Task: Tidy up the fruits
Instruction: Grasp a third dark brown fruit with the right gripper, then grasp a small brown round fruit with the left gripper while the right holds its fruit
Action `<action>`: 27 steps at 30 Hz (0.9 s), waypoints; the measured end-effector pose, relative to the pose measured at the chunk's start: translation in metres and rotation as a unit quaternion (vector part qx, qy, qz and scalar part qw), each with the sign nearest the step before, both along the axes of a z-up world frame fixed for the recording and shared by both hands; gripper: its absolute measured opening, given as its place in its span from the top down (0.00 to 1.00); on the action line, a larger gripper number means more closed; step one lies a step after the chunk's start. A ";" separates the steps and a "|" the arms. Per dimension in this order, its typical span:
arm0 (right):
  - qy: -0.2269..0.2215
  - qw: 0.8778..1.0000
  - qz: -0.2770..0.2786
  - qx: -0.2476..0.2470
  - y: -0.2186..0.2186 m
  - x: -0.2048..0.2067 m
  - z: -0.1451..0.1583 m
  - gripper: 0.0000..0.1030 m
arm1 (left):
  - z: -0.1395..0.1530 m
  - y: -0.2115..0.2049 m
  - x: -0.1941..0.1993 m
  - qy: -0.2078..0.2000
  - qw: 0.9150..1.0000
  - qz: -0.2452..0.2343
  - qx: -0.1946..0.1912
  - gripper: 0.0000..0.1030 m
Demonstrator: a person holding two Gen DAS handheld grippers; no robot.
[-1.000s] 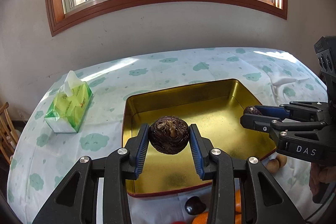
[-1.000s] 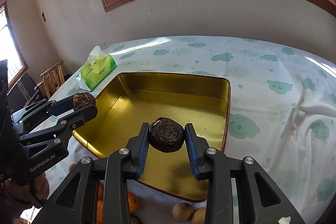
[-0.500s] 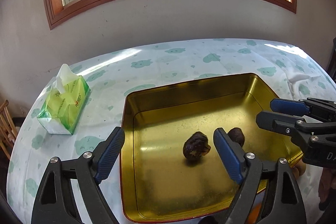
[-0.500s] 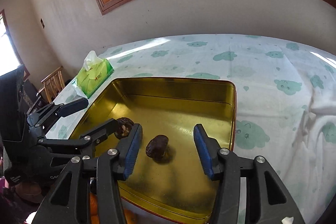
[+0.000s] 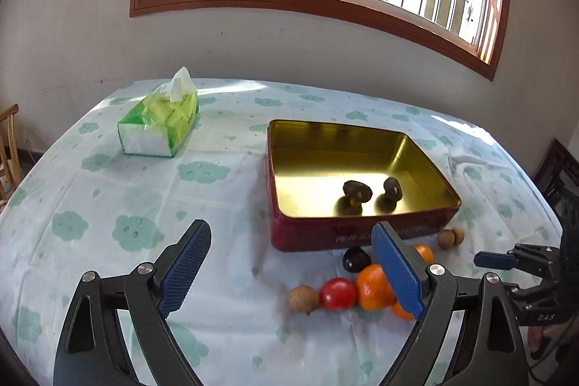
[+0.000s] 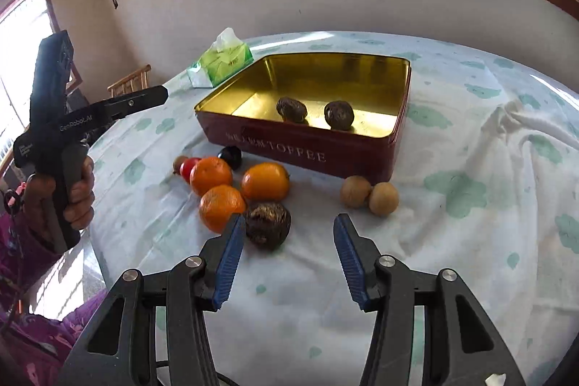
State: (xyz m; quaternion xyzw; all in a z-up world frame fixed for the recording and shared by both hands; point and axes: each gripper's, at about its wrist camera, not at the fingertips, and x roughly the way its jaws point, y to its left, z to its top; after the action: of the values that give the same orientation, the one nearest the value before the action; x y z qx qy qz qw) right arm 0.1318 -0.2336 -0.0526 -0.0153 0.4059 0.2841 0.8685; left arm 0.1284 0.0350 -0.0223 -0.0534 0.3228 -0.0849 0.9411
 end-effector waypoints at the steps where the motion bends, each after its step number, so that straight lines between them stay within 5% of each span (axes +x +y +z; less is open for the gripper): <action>1: 0.006 1.000 0.005 0.000 0.003 -0.001 -0.003 0.53 | -0.005 0.002 -0.012 0.005 1.000 -0.002 0.005 0.12; 7: 0.012 0.999 0.035 -0.033 0.025 0.007 -0.014 0.55 | -0.022 0.014 -0.059 0.018 1.000 -0.009 0.002 0.12; 13: 0.022 0.997 0.054 -0.056 0.034 0.019 -0.025 0.66 | -0.024 0.010 -0.063 0.016 0.998 -0.063 -0.002 0.12; 18: 0.001 0.999 -0.016 -0.029 0.002 0.014 -0.018 0.67 | -0.030 0.002 -0.037 0.025 0.992 -0.123 0.028 0.13; 21: -0.016 0.996 -0.078 -0.025 -0.025 0.015 -0.014 0.67 | -0.036 0.001 -0.011 0.050 0.980 -0.192 0.022 0.14; 27: 0.026 0.995 -0.099 0.007 -0.042 0.025 -0.025 0.67 | -0.046 -0.005 0.032 0.092 0.944 -0.311 0.054 0.38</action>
State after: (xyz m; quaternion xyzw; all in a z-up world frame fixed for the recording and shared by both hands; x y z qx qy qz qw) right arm 0.1564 -0.2755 -0.0775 0.0388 0.4262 0.1998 0.8814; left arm 0.1608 0.0300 -0.0684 0.0934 0.4126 -0.3502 0.8357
